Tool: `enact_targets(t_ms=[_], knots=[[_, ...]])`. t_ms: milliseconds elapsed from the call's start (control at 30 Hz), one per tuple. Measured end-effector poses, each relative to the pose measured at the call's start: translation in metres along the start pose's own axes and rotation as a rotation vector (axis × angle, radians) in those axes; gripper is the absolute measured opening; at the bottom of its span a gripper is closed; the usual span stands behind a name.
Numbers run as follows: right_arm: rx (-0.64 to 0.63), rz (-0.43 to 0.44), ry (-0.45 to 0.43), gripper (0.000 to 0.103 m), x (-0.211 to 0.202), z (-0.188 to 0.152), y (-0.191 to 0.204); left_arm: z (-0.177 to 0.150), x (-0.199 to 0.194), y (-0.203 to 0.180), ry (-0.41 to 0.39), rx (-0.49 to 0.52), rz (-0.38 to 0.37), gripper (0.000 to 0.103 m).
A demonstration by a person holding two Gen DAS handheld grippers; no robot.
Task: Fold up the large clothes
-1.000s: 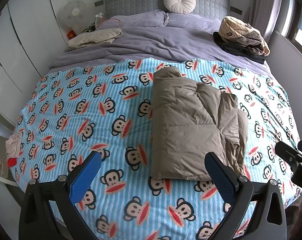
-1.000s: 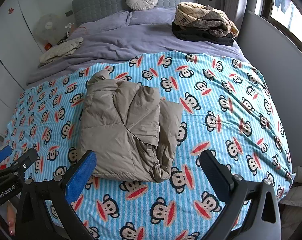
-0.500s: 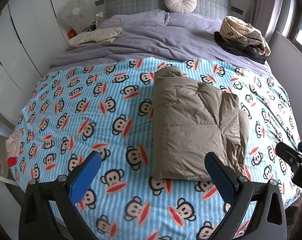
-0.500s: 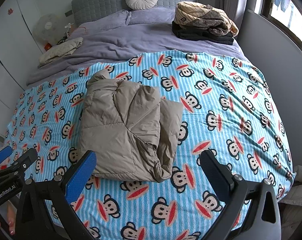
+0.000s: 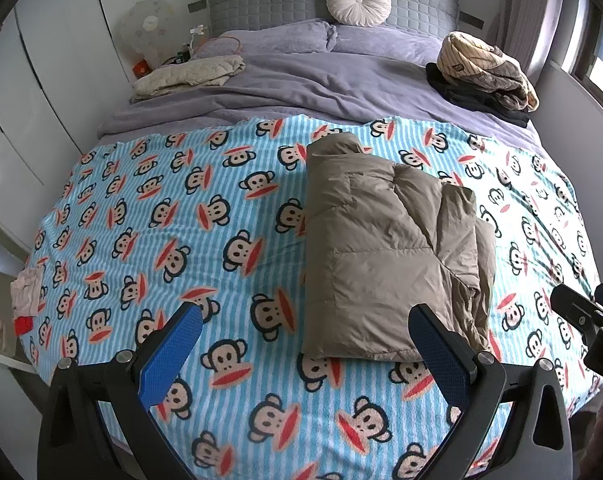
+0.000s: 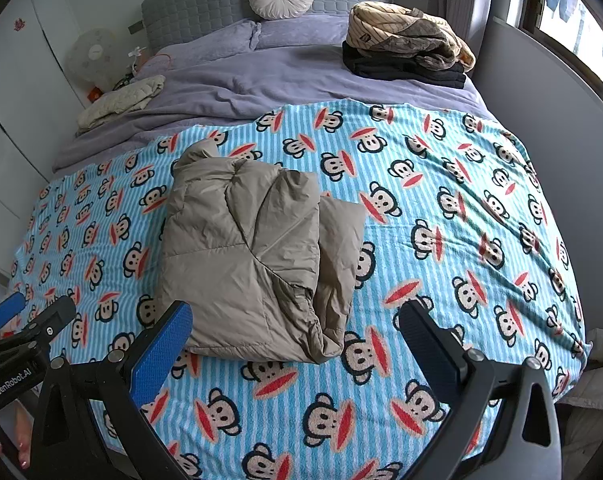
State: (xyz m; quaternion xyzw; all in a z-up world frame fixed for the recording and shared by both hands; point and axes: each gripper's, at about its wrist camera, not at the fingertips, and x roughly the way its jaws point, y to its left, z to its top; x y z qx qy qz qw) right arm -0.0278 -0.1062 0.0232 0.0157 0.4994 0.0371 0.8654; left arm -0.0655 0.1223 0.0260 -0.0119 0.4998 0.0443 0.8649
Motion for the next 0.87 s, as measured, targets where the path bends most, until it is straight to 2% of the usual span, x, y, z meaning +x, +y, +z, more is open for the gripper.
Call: enact_targets(t_ms=[867], knots=[[0.002, 0.005, 0.007, 0.103, 0.0009, -0.0028, 0.0019, 0.0032, -0.0014, -0.0022, -0.012, 0.025, -0.022, 0.103]])
